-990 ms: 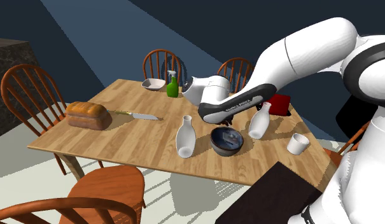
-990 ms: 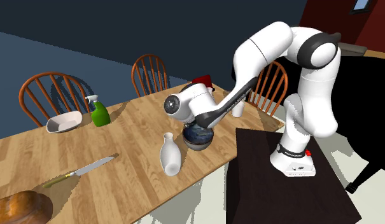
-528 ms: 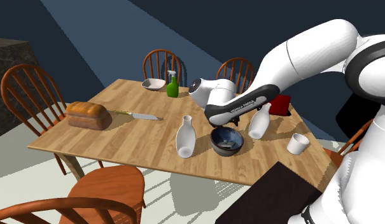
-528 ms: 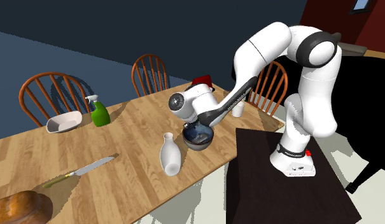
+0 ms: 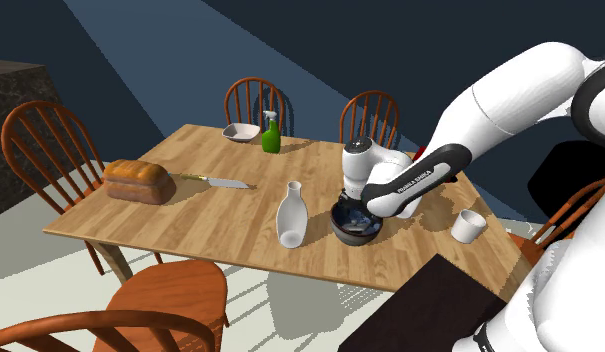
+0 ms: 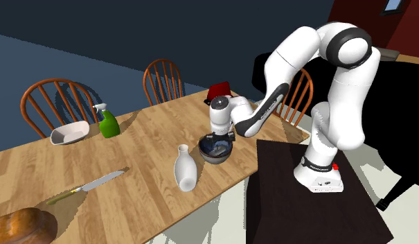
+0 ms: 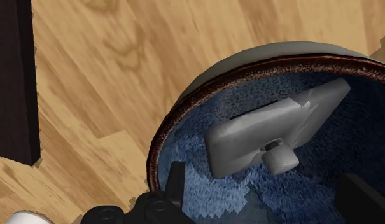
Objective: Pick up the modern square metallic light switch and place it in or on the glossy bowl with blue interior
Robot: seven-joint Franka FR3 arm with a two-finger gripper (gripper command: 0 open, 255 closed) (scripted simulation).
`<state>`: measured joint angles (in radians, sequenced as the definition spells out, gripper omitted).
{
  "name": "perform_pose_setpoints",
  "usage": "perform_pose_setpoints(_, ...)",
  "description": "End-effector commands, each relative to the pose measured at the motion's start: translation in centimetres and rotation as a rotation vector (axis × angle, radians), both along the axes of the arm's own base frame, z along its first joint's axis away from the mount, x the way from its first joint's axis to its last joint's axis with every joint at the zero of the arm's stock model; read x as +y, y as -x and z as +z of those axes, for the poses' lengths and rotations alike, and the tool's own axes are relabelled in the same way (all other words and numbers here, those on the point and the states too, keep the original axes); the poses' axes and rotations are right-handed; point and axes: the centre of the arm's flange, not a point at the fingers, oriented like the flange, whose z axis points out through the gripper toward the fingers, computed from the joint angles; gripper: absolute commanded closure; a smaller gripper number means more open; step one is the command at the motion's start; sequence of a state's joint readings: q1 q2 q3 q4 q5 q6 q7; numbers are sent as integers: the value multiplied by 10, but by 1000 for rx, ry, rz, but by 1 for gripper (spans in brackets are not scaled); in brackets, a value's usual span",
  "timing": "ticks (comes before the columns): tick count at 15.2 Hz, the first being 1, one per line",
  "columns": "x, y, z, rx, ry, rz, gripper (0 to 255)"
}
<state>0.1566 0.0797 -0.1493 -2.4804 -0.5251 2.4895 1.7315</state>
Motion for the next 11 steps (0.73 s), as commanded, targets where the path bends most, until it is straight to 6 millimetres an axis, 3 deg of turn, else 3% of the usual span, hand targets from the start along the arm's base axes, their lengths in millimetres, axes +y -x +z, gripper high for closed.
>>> perform_pose_setpoints(1,-3,1,-10,-15,-11,-12,0)
perform_pose_setpoints(5,-11,1,-33,-15,-11,-12,0)
perform_pose_setpoints(11,-11,1,-33,-15,-11,-12,0)
